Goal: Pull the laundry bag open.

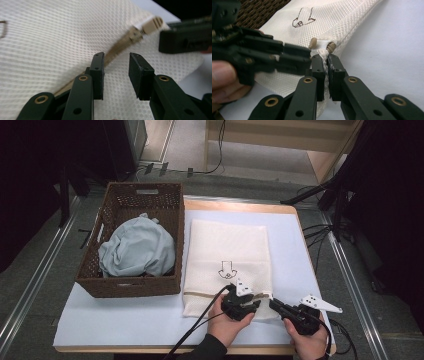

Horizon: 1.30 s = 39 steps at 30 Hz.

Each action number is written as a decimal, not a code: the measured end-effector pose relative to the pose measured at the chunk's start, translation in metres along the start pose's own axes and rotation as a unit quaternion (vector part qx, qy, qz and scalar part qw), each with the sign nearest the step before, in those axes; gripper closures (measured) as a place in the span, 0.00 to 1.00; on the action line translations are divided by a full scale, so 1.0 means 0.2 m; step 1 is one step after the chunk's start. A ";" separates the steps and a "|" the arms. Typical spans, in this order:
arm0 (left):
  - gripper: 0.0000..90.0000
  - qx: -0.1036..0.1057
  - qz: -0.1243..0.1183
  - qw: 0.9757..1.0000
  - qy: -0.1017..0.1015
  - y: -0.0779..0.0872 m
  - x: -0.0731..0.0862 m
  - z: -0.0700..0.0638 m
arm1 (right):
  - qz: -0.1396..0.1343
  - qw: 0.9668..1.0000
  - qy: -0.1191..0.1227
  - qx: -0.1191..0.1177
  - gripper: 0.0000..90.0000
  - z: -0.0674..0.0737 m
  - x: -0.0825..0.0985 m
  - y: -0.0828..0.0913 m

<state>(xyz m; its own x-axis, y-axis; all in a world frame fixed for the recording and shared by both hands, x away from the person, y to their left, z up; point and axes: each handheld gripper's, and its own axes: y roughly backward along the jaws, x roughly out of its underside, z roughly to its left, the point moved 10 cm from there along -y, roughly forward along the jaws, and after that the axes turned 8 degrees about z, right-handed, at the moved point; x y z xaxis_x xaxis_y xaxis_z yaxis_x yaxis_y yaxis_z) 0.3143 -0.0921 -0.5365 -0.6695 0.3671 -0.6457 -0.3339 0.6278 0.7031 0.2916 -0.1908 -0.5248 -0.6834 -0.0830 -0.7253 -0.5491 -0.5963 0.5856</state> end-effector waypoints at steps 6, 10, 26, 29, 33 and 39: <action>0.78 0.001 -0.037 0.999 0.027 0.10 -0.13 0.02 | -0.002 1.000 0.005 0.007 0.96 0.00 0.00 0.00; 0.77 0.002 -0.031 0.999 0.021 0.08 -0.17 -0.03 | -0.002 1.000 0.005 0.007 0.96 0.01 0.00 0.00; 0.52 0.008 -0.016 0.999 0.034 0.02 -0.18 -0.10 | -0.004 1.000 0.014 0.018 0.96 0.00 0.00 -0.01; 0.57 0.013 -0.020 0.999 0.035 0.03 -0.17 -0.09 | -0.004 1.000 0.015 0.020 0.96 0.00 0.00 -0.01; 0.62 0.025 -0.018 0.999 0.037 0.03 -0.16 -0.09 | -0.004 1.000 0.015 0.020 0.96 0.00 0.00 -0.01; 0.71 0.043 -0.024 0.998 0.037 0.04 -0.15 -0.10 | -0.004 1.000 0.018 0.023 0.96 0.00 0.00 -0.01</action>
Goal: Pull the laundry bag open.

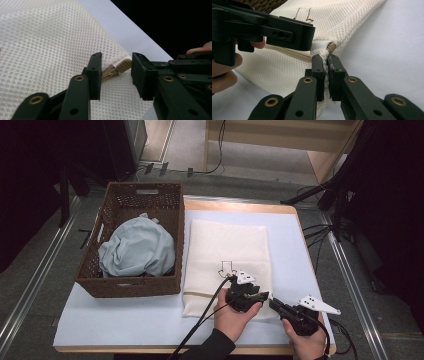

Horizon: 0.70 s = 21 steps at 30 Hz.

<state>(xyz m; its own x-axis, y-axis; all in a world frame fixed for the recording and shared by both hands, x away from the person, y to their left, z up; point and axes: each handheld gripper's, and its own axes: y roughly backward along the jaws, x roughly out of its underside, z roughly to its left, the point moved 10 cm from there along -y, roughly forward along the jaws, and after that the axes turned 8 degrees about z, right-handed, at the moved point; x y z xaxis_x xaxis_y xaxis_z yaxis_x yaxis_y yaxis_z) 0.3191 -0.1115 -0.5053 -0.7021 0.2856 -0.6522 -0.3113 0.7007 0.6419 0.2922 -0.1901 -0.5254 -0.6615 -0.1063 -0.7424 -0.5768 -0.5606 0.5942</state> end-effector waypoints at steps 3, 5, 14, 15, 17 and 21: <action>0.76 0.010 -0.006 1.000 0.001 0.01 0.00 0.00 | 0.000 1.000 0.000 0.001 0.96 0.00 0.00 0.00; 0.80 0.015 -0.007 1.000 0.002 0.02 0.01 0.01 | 0.000 1.000 0.001 0.003 0.96 -0.01 0.00 0.00; 0.91 0.027 0.007 1.000 0.013 0.01 0.06 0.04 | -0.002 1.000 0.001 0.005 0.96 -0.01 0.00 0.00; 0.94 0.030 0.007 0.999 0.016 0.01 0.06 0.04 | -0.003 1.000 -0.001 0.004 0.96 -0.01 0.00 0.00; 0.95 0.037 0.010 0.999 0.017 0.00 0.07 0.04 | -0.003 1.000 0.001 0.005 0.96 -0.01 0.00 0.00; 0.96 0.047 0.014 0.999 0.021 0.00 0.08 0.04 | -0.005 1.000 0.000 0.006 0.96 -0.01 0.00 0.00</action>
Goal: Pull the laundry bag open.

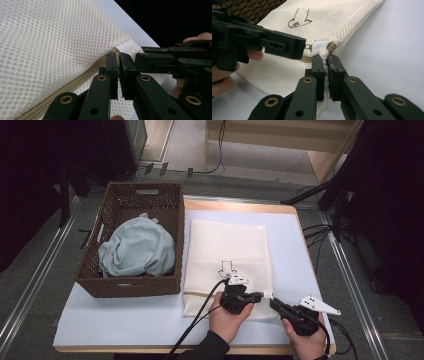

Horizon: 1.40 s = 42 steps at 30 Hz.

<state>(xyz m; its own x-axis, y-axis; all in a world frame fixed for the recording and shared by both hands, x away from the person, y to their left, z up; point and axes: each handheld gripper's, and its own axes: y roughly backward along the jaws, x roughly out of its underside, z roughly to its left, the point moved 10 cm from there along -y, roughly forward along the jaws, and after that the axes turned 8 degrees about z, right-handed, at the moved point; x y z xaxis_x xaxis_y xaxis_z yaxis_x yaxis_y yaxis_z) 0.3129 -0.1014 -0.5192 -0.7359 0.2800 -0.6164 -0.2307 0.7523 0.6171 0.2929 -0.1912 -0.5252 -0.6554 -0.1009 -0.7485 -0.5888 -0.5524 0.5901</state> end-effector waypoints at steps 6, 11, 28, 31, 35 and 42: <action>0.97 0.012 -0.009 1.000 0.008 0.00 0.01 0.01 | -0.007 1.000 0.014 0.014 0.97 0.01 -0.01 0.00; 0.98 0.006 -0.014 1.000 0.006 0.00 0.01 0.02 | -0.020 0.999 0.027 0.029 0.98 0.01 -0.03 0.01; 0.98 0.025 -0.031 0.999 0.019 -0.02 0.03 0.04 | -0.019 0.999 0.030 0.034 0.95 0.00 -0.02 0.00; 0.98 0.029 -0.032 0.999 0.025 -0.01 0.03 0.04 | -0.022 0.999 0.024 0.033 0.87 0.01 -0.03 -0.01; 0.98 0.028 -0.031 0.999 0.018 -0.02 0.04 0.04 | -0.018 0.999 -0.004 0.041 0.65 -0.03 -0.03 -0.03; 0.98 0.015 -0.031 0.999 0.005 -0.02 0.04 0.03 | -0.021 0.999 -0.026 -0.018 0.77 -0.02 -0.04 -0.07</action>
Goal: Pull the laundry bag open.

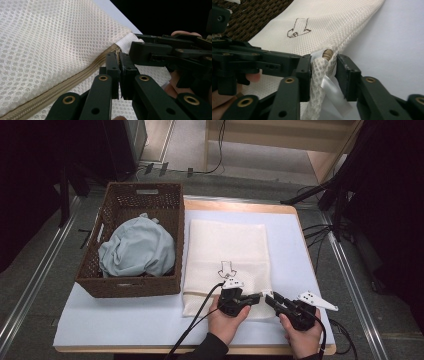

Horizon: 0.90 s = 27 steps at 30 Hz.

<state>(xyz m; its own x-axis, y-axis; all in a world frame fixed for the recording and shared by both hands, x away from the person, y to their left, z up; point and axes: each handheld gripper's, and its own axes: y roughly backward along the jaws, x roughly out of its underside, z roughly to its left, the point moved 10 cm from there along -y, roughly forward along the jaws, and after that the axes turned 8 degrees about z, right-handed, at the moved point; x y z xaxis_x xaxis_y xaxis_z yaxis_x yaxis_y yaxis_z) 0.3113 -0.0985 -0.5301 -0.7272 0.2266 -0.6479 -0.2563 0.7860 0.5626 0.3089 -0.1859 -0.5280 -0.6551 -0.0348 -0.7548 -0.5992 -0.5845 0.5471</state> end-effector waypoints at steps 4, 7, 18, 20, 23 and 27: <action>0.98 -0.003 0.000 1.000 -0.001 0.00 0.00 0.00 | 0.004 1.000 0.004 0.000 0.92 0.02 0.00 0.00; 0.98 -0.006 0.000 1.000 -0.001 0.00 0.00 0.00 | 0.005 1.000 0.015 0.009 0.93 0.02 0.00 0.00; 0.98 -0.019 0.002 1.000 0.003 0.00 0.01 0.01 | 0.002 0.999 0.026 0.023 0.94 0.06 0.00 0.01; 0.98 -0.029 0.006 1.000 0.004 0.00 0.01 0.01 | 0.002 0.999 0.031 0.025 0.94 0.05 0.00 0.01; 0.98 -0.033 0.006 0.999 0.008 0.00 0.01 0.03 | -0.007 0.999 0.031 0.028 0.94 0.05 -0.02 0.02; 0.98 -0.045 0.010 0.999 0.003 0.00 0.02 0.03 | -0.006 0.999 0.038 0.032 0.94 0.06 -0.01 0.02</action>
<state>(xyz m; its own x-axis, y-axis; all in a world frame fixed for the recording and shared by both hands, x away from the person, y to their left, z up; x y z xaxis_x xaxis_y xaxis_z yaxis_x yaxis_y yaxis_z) 0.3121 -0.0946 -0.5353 -0.7361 0.2377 -0.6338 -0.2978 0.7271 0.6186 0.3017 -0.1782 -0.5190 -0.6121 -0.0909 -0.7855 -0.6369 -0.5320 0.5579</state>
